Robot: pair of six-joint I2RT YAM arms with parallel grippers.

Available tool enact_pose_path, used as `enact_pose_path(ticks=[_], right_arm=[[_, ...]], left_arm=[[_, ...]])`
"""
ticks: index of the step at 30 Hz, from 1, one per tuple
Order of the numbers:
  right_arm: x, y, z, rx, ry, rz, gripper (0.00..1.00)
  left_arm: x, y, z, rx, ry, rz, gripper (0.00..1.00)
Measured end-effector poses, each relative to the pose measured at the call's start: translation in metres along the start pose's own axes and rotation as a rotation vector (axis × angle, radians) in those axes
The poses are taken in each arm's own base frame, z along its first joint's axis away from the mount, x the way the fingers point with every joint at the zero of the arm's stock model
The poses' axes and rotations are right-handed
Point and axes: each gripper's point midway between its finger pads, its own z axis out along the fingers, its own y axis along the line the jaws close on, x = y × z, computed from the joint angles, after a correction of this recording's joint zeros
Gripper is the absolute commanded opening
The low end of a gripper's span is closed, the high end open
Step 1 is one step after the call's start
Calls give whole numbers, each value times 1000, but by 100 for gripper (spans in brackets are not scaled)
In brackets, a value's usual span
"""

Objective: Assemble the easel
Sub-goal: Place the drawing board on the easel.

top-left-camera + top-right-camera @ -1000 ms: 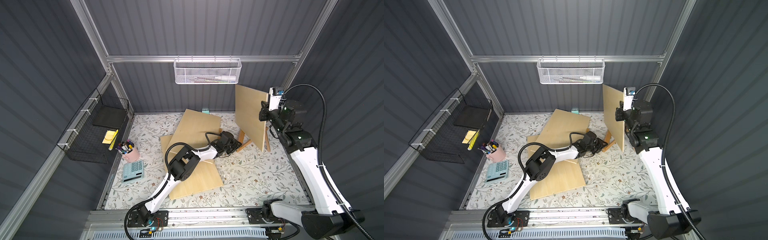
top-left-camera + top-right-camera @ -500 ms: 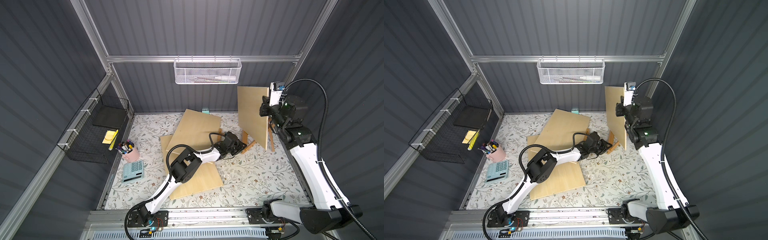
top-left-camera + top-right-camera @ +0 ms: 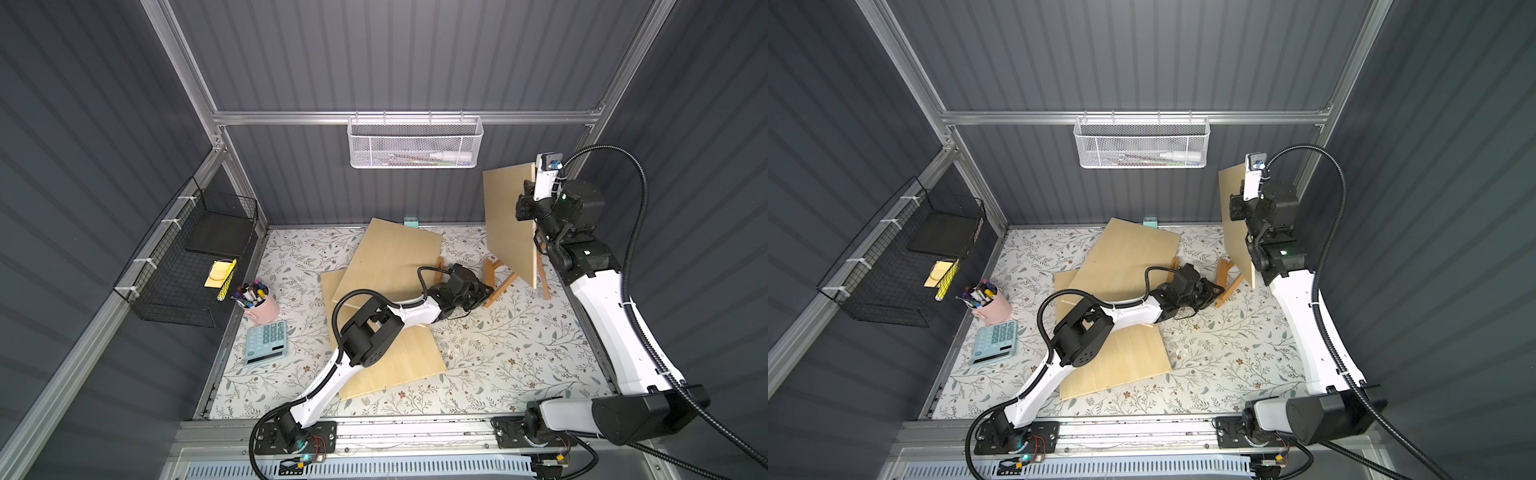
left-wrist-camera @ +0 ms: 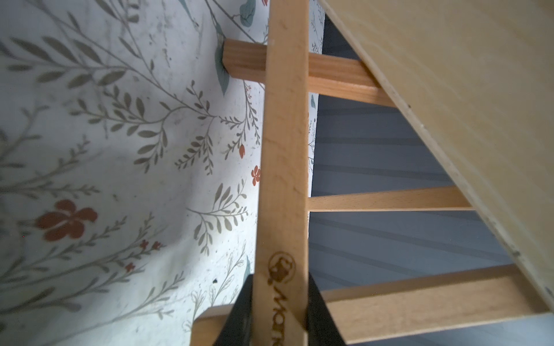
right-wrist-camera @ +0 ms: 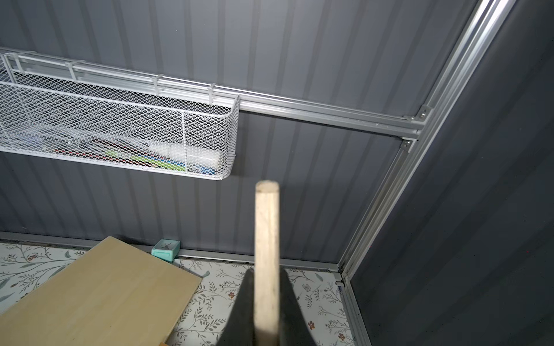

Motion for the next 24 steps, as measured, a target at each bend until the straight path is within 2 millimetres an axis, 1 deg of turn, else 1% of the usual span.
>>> enact_pose_path(ticks=[2,4,9,12,13,15,18,19,21,22,23,24], right_arm=[[3,-1,-5,1,-2,12,0],[7,-3,-14,6,-3,34,0],[21,-5,-47,2,-2,109,0],[32,-5,-65,-6,3,144,0],[35,-4,-68,-8,5,153,0],[44,-4,-76,-10,13,175,0],[61,-3,-86,-11,30,208,0],[67,-3,-88,-11,37,217,0],[79,-1,-91,-11,55,231,0],[86,-1,-92,-10,67,235,0],[93,0,-93,-10,80,243,0],[98,0,-94,-10,89,250,0]], left_arm=[[-1,0,0,-8,-12,9,0],[-2,2,0,-21,-34,17,0],[-13,8,-2,-52,-117,13,0],[-20,8,-3,-54,-170,-10,0],[-21,8,-4,-55,-182,-18,2],[-25,8,-4,-50,-211,-45,10],[-29,7,-4,-31,-243,-87,27],[-29,6,-4,-27,-249,-96,30],[-30,15,-3,-46,-258,-121,36],[-30,23,-2,-66,-258,-129,40],[-29,28,-1,-76,-255,-130,48],[-28,31,-1,-85,-255,-131,53]])
